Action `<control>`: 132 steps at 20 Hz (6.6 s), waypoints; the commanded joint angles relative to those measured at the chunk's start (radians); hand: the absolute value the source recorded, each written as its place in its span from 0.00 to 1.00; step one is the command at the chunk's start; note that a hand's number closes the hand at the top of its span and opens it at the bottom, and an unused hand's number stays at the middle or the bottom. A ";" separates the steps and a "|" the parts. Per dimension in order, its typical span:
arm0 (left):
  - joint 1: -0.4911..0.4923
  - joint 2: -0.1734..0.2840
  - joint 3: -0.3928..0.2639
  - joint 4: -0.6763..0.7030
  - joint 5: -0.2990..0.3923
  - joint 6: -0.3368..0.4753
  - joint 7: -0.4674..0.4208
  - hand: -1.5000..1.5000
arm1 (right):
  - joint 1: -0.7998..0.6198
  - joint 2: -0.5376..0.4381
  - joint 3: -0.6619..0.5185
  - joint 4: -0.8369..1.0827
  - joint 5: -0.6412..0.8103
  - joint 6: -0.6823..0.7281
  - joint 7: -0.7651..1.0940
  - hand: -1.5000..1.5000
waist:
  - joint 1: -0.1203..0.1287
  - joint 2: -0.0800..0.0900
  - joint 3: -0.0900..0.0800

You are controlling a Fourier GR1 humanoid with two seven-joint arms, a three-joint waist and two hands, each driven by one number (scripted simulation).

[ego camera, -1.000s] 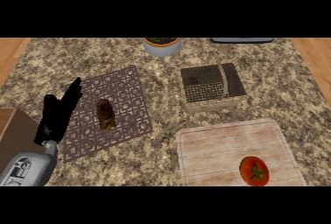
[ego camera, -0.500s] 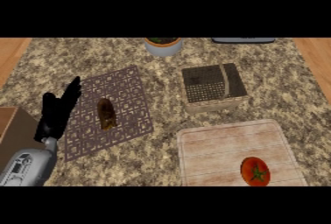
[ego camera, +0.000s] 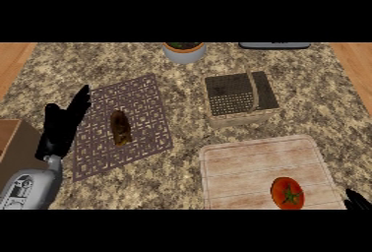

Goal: Pick the tomato from the cutting board and place it in the basket

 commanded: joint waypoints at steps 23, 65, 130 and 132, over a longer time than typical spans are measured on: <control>-0.012 -0.105 0.076 -0.020 -0.121 -0.045 0.031 0.50 | -0.271 0.087 0.087 0.185 0.199 -0.009 0.161 0.00 | 0.000 0.000 0.000; -0.069 -0.165 0.067 -0.020 -0.172 -0.127 0.022 0.50 | -0.817 0.143 0.608 0.376 0.659 0.153 0.999 1.00 | 0.117 0.021 -0.002; 0.043 -0.165 0.117 -0.076 -0.186 -0.096 0.027 0.50 | -1.963 -0.072 0.204 1.018 0.137 0.213 1.552 1.00 | 0.005 -0.003 0.000; 0.027 -0.163 0.117 -0.033 -0.191 -0.101 0.007 0.50 | -1.936 -0.074 0.153 1.019 0.123 0.172 1.592 1.00 | -0.001 -0.002 0.000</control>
